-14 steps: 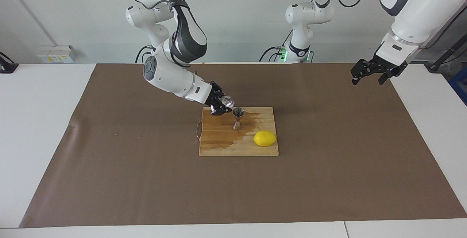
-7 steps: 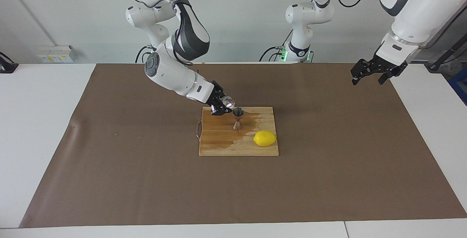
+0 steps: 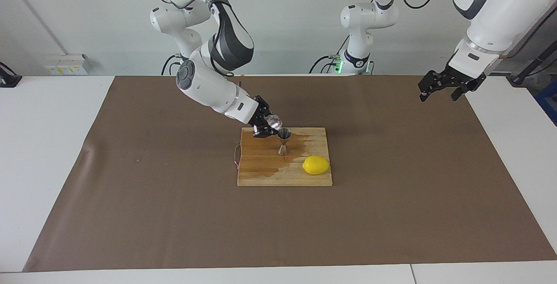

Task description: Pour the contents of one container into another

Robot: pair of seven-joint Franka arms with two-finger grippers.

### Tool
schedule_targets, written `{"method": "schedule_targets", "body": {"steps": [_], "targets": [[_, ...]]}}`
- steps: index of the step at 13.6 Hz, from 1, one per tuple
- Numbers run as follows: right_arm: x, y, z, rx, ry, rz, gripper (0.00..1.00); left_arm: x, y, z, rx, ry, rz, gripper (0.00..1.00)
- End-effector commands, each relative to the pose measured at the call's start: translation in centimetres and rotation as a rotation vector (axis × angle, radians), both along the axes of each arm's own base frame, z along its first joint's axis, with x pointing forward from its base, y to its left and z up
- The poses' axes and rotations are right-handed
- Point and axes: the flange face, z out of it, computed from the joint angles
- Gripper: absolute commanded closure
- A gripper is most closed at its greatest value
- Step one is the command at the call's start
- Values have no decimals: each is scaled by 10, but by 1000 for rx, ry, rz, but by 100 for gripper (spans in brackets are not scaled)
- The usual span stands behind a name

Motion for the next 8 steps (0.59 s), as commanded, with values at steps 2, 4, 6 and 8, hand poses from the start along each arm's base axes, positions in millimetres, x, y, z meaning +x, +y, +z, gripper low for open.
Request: {"method": "schedule_targets", "body": {"steps": [2,4,6,8], "targets": [[2,13,-2,-42,-11,-7,95,-9,1,3,6,7,7,0],[3,13,-2,-50,-23,-8,95,-9,1,3,6,7,7,0],[3,13,0,-62,-31,0,95,-9,1,3,6,7,7,0],[2,13,-1,-83,-19,-17,95,-9,1,3,6,7,7,0]]}}
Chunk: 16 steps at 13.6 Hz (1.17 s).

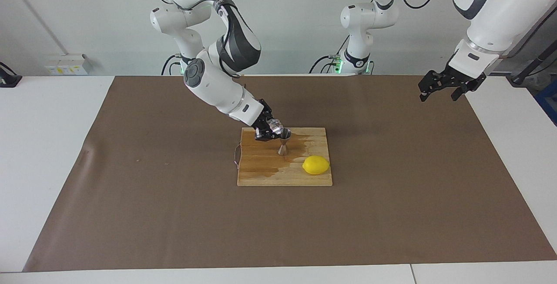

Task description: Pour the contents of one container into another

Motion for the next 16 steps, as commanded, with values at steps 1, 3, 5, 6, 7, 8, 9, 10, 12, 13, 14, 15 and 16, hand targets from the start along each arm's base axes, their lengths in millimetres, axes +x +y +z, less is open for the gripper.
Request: {"method": "schedule_targets", "body": {"steps": [1,3,5,6,7,8,9,10,12,13,14,15,16], "targets": [[3,2,3,-40,2,-31,95,-9,1,3,6,7,7,0],[1,10,6,-48,6,-33,95,-9,1,3,6,7,7,0],[0,11,7,-70,3,-34,95,-9,1,3,6,7,7,0],[-1,11,6,-93,6,-37,95,-9,0,3,6,7,5,0],[-1,10,7,-100,6,-35,95,-9,1,3,6,7,7,0],[-1,10,6,-105,8,-31,95,-9,1,3,6,7,7,0],[-1,10,7,-110,3,-28,95,-9,1,3,6,7,7,0],[-1,10,7,-113,3,-28,95,-9,1,3,6,7,7,0],[-2,10,8,-115,3,-24,95,-9,1,3,6,7,7,0],[-4,13,8,-121,1,-15,95,-9,1,3,6,7,7,0],[-6,16,7,-128,-2,-7,95,-9,1,3,6,7,7,0],[-6,16,7,-137,-5,-1,95,-9,1,3,6,7,7,0],[-6,16,8,-144,-8,3,95,-9,1,3,6,7,7,0]]}}
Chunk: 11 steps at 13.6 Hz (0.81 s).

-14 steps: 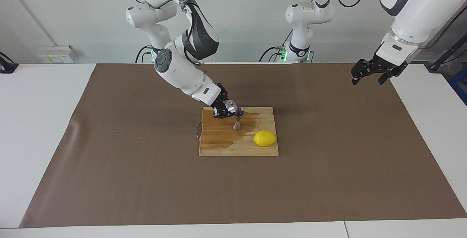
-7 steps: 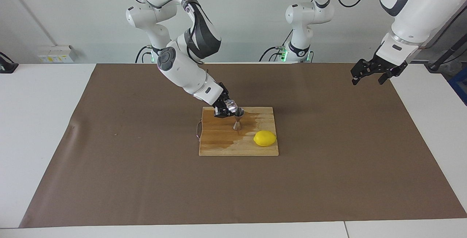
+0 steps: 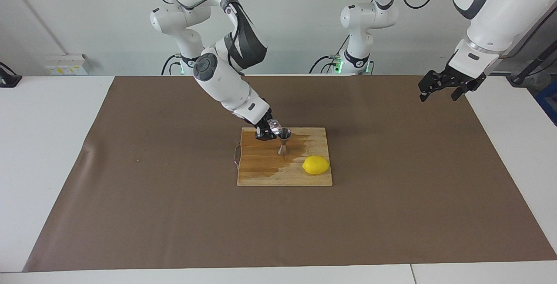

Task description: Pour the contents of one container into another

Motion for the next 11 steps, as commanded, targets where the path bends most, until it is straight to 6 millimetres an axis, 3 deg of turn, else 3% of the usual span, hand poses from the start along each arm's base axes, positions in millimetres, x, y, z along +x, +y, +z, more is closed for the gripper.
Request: {"method": "schedule_targets", "body": {"steps": [1,11], "targets": [[-1,4,6,-34,-2,0,95,-9,1,3,6,7,7,0],[-4,20,25,-104,7,-8,95,-9,1,3,6,7,7,0]]}}
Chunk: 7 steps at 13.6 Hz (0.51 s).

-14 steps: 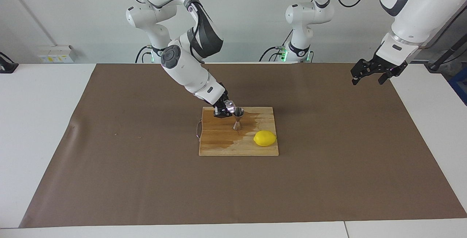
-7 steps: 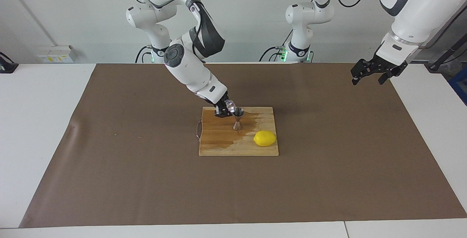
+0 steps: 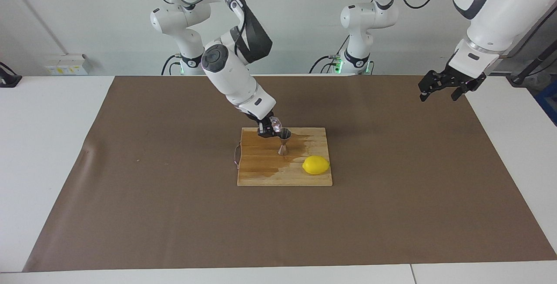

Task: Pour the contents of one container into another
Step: 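Hold the clear glass tipped steeply over the metal cup to pour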

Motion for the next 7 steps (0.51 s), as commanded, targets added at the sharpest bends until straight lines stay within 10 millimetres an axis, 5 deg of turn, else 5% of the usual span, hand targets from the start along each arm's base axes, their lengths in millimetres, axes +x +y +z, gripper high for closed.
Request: {"method": "schedule_targets", "body": {"steps": [1,7], "targets": [[-2,5,6,-51,8,-19,95,-9,1,3,6,7,7,0],[-5,10,3,-90,1,5,95,-9,1,3,6,7,7,0]]}}
